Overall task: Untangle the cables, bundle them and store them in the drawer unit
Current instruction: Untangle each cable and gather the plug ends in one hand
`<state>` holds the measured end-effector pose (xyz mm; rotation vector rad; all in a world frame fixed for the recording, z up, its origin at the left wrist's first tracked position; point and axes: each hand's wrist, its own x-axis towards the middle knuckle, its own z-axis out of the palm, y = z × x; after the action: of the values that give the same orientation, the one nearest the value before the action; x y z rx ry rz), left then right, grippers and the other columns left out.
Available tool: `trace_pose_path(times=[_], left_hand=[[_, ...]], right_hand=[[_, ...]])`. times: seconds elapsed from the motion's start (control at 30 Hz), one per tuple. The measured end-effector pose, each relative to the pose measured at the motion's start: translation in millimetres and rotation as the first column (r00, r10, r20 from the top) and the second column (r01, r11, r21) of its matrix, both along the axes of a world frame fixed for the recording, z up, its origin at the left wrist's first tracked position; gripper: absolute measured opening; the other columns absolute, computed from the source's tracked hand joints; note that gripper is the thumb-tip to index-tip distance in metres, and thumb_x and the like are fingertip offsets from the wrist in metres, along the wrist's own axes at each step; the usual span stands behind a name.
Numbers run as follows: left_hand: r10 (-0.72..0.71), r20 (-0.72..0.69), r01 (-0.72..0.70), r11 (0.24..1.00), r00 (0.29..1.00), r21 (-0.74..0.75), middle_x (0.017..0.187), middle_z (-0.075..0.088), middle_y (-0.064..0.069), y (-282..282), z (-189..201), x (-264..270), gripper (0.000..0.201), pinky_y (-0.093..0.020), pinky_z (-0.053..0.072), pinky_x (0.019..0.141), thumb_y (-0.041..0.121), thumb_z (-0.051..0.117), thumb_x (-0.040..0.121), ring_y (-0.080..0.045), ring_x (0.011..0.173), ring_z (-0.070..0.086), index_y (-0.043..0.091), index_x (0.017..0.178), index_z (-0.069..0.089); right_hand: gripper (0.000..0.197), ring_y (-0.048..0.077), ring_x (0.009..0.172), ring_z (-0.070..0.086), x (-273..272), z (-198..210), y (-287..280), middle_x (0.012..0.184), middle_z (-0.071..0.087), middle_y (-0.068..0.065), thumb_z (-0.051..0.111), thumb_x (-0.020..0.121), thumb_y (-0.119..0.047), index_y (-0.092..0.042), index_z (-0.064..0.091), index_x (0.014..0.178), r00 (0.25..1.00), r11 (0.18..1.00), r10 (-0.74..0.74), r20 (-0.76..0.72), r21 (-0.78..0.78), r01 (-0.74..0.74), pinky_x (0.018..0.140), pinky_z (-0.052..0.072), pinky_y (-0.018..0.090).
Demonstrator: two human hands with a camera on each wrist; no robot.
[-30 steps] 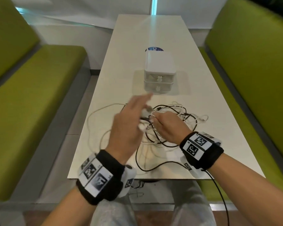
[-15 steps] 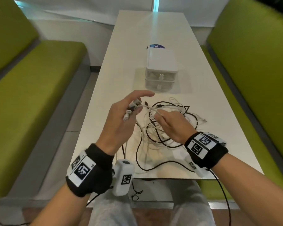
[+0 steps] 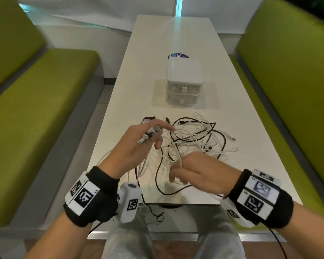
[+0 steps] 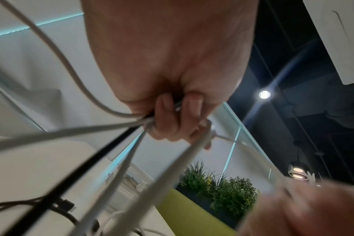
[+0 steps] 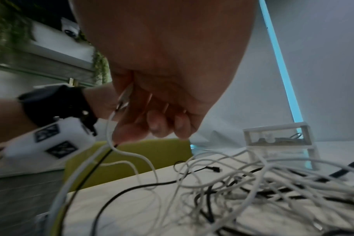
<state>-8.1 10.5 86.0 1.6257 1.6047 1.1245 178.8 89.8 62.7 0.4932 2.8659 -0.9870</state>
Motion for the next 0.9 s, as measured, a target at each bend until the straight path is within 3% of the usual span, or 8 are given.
trace_pose_path(times=[0.13, 0.23, 0.3, 0.37, 0.53, 0.73, 0.8, 0.9], left_hand=[[-0.075, -0.008, 0.075, 0.997, 0.997, -0.023, 0.073, 0.065, -0.011, -9, 2, 5, 0.026, 0.001, 0.035, 0.059, 0.000, 0.043, 0.101, 0.010, 0.052, 0.051, 0.007, 0.112, 0.065], [-0.007, 0.101, 0.013, 0.998, 0.995, -0.059, 0.075, 0.064, -0.006, -8, -1, 2, 0.027, -0.006, 0.031, 0.050, 0.011, 0.041, 0.104, -0.002, 0.046, 0.041, 0.017, 0.112, 0.066], [0.009, 0.172, 0.006, 0.996, 0.985, -0.090, 0.072, 0.059, -0.002, -7, -4, -1, 0.026, -0.017, 0.027, 0.045, 0.021, 0.041, 0.104, -0.015, 0.047, 0.032, 0.023, 0.112, 0.066], [0.016, 0.236, 0.007, 0.995, 0.972, -0.096, 0.070, 0.056, -0.004, -7, -4, -2, 0.027, -0.018, 0.025, 0.043, 0.028, 0.041, 0.102, -0.013, 0.046, 0.029, 0.022, 0.111, 0.065], [0.044, 0.371, -0.022, 0.998, 0.927, -0.064, 0.065, 0.053, -0.003, -7, -1, -4, 0.033, -0.018, 0.022, 0.040, 0.032, 0.036, 0.102, -0.008, 0.039, 0.027, 0.016, 0.108, 0.064], [0.063, 0.546, -0.028, 0.997, 0.835, -0.072, 0.064, 0.050, -0.007, -10, 2, -11, 0.035, -0.016, 0.018, 0.039, 0.029, 0.032, 0.104, -0.007, 0.034, 0.023, 0.011, 0.100, 0.062], [0.060, 0.706, -0.005, 0.997, 0.706, -0.080, 0.061, 0.048, -0.006, -13, 6, -12, 0.036, -0.013, 0.014, 0.037, 0.034, 0.035, 0.099, -0.004, 0.031, 0.020, 0.013, 0.094, 0.064], [0.016, 0.882, 0.059, 0.997, 0.471, -0.049, 0.057, 0.044, 0.000, -19, 15, -16, 0.041, -0.010, 0.011, 0.034, 0.041, 0.033, 0.095, -0.002, 0.031, 0.011, 0.017, 0.084, 0.064]], right_hand=[[0.038, 0.016, 0.084, 0.063, 7, -10, -25, 0.088, 0.071, -0.001, 0.050, 0.090, -0.053, -0.026, 0.066, 0.112, 0.927, 0.982, 0.176, 0.332, 0.005, -0.188, 0.078, 0.052, 0.035], [0.060, 0.022, 0.107, 0.059, 9, -13, -24, 0.116, 0.065, 0.001, 0.069, 0.080, -0.043, -0.032, 0.049, 0.136, 0.834, 0.969, 0.166, 0.526, 0.072, -0.238, 0.089, 0.049, 0.039], [0.075, 0.024, 0.109, 0.057, 9, -12, -15, 0.119, 0.062, 0.002, 0.077, 0.074, -0.039, -0.032, 0.042, 0.140, 0.802, 0.963, 0.136, 0.581, 0.113, -0.245, 0.086, 0.047, 0.036], [0.082, 0.021, 0.106, 0.057, 9, -10, -6, 0.114, 0.065, -0.001, 0.080, 0.071, -0.040, -0.033, 0.039, 0.142, 0.784, 0.973, 0.127, 0.607, 0.076, -0.217, 0.084, 0.046, 0.036], [0.066, 0.008, 0.096, 0.056, 5, -6, -3, 0.108, 0.070, -0.009, 0.066, 0.080, -0.055, -0.033, 0.045, 0.139, 0.836, 0.994, 0.097, 0.541, -0.012, -0.107, 0.090, 0.046, 0.032], [0.043, 0.018, 0.084, 0.061, -24, -17, -10, 0.092, 0.068, 0.001, 0.051, 0.089, -0.061, -0.025, 0.063, 0.109, 0.961, 0.970, -0.196, 0.195, 0.179, 0.161, 0.074, 0.049, 0.031], [0.048, 0.019, 0.085, 0.063, -39, -22, -17, 0.091, 0.069, 0.002, 0.054, 0.086, -0.063, -0.026, 0.058, 0.117, 0.966, 0.968, -0.224, 0.129, 0.141, 0.206, 0.076, 0.051, 0.033], [0.065, 0.024, 0.086, 0.064, -59, -25, -28, 0.091, 0.068, 0.003, 0.059, 0.087, -0.055, -0.032, 0.028, 0.139, 0.967, 0.961, -0.251, 0.042, 0.127, 0.244, 0.077, 0.053, 0.038]])
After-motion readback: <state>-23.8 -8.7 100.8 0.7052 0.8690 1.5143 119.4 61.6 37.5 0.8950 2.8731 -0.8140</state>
